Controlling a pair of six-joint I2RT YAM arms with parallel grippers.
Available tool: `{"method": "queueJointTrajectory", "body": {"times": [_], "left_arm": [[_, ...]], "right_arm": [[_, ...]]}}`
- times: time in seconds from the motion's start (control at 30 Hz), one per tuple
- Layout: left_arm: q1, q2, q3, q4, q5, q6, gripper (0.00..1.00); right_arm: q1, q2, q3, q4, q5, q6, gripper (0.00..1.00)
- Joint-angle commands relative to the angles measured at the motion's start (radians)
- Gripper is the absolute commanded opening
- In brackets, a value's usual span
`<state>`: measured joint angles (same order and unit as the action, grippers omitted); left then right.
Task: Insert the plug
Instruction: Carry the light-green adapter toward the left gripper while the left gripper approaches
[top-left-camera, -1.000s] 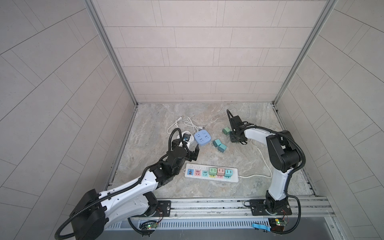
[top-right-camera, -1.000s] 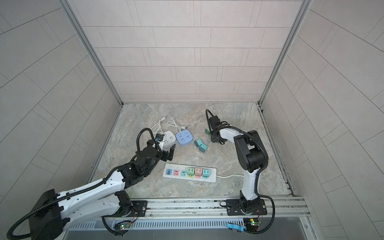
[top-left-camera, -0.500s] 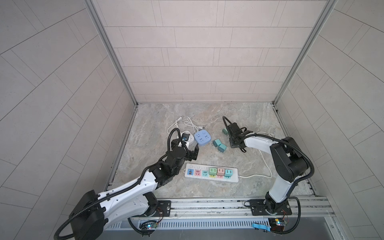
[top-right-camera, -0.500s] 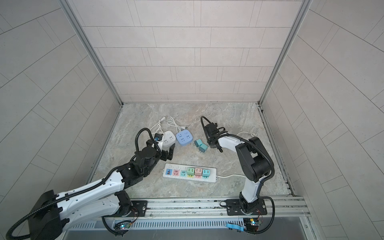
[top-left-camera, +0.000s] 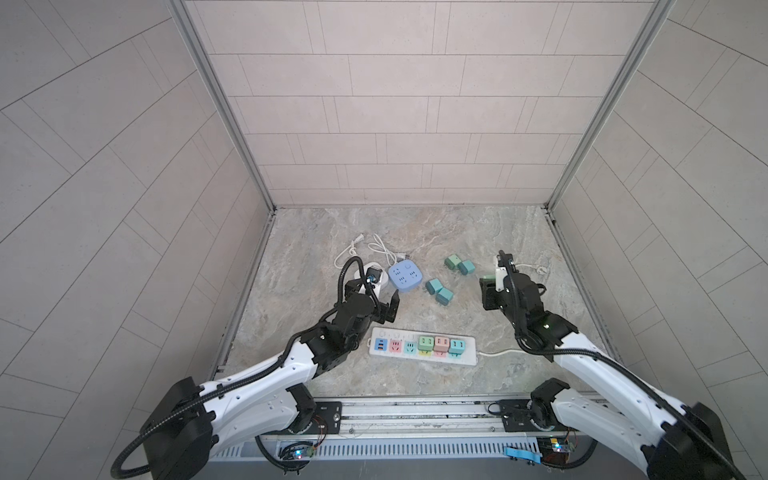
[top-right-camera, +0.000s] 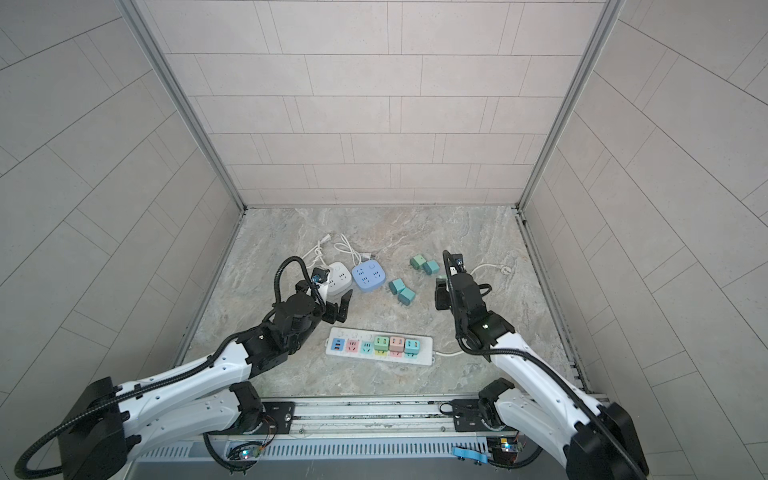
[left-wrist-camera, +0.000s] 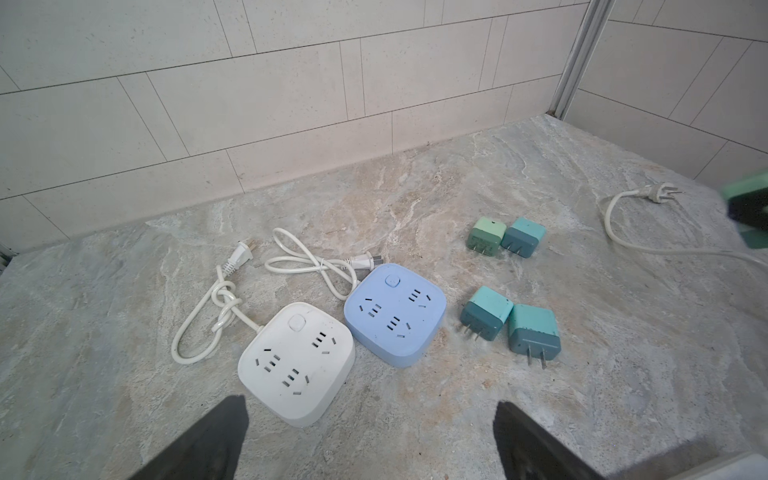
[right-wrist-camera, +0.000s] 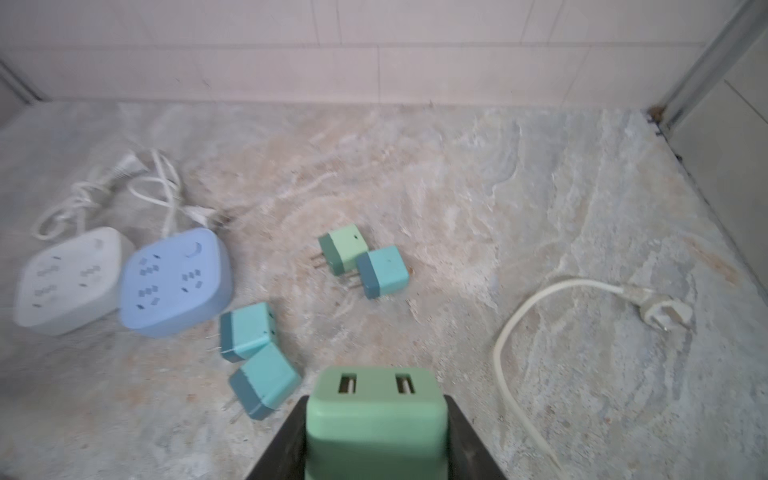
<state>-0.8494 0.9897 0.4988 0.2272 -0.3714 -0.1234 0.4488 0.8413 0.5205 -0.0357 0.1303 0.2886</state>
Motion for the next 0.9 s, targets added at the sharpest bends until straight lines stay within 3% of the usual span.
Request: {"method": "queueJointTrajectory", "body": {"times": [0.0, 0.27, 0.43, 0.6, 0.67, 0.87], "left_arm": [[0.0, -0.033, -0.004, 0.027, 0.054, -0.018, 0.99], [0.001, -0.094, -0.022, 0.045, 0.202, 0.014, 0.87], [0.0, -0.109, -0.02, 0.054, 0.33, 0.045, 0.78], [0.0, -0.11, -0.012, 0.067, 0.465, 0.071, 0.76], [0.001, -0.104, -0.008, 0.07, 0.503, 0.077, 0.76], [-0.005, -0.057, 0.013, 0.072, 0.612, 0.098, 0.73]], "right_arm": [[0.038, -0.068, -0.044, 0.081, -0.097, -0.099, 0.21], [0.255, -0.141, -0.09, 0.126, -0.032, -0.34, 0.09], [0.361, -0.202, -0.169, 0.217, -0.044, -0.497, 0.07], [0.408, -0.243, -0.235, 0.27, -0.178, -0.715, 0.04], [0.428, -0.253, -0.245, 0.277, -0.152, -0.772, 0.0], [0.435, -0.258, -0.243, 0.291, -0.117, -0.838, 0.0]]}}
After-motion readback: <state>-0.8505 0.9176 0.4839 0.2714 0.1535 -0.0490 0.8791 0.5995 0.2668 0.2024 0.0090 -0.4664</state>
